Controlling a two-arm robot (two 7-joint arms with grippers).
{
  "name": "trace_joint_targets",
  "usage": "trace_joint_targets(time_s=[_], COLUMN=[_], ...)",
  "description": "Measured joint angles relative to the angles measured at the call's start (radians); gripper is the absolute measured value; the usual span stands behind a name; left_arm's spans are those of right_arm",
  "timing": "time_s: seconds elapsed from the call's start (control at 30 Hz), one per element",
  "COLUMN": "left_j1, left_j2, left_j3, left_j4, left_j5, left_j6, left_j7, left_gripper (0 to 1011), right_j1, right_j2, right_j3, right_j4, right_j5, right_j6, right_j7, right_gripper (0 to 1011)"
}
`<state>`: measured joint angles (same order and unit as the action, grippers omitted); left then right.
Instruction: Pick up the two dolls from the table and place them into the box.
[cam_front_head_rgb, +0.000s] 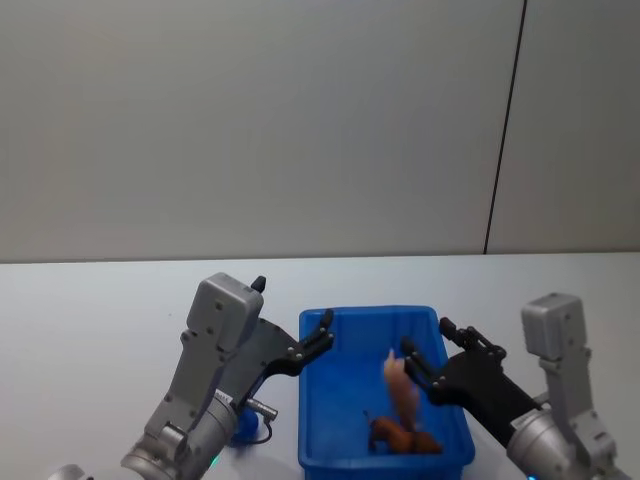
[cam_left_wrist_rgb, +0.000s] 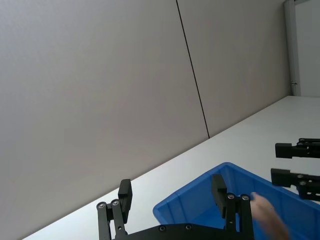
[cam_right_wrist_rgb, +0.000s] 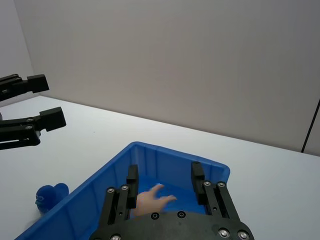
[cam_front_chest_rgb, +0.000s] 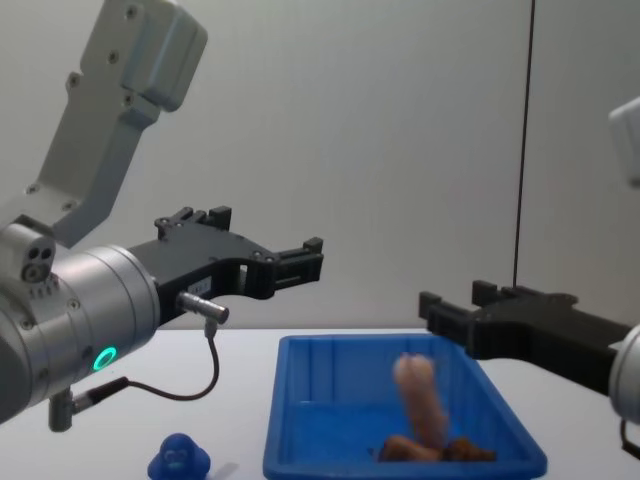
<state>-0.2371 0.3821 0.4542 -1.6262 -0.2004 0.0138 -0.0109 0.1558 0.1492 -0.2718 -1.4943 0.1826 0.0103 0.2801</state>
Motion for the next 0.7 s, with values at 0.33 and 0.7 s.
trace_joint_targets(time_s=[0.33,0.7], left_j1=[0.0,0.0], left_j2=[0.0,0.0], left_j3=[0.0,0.0], left_j4=[0.0,0.0], left_j5=[0.0,0.0], left_j6=[0.0,0.0], left_j7=[0.0,0.0], left_gripper=[1001,1001], right_j1=[0.016,-0.024], right_j2=[-0.013,0.008], right_j3=[-0.005,0.013], right_j4=[0.027,-0.021], right_j5=[-0.023,-0.035], right_j6=[0.0,-0.02], right_j7=[-0.039,-0.158], right_gripper=[885,1001])
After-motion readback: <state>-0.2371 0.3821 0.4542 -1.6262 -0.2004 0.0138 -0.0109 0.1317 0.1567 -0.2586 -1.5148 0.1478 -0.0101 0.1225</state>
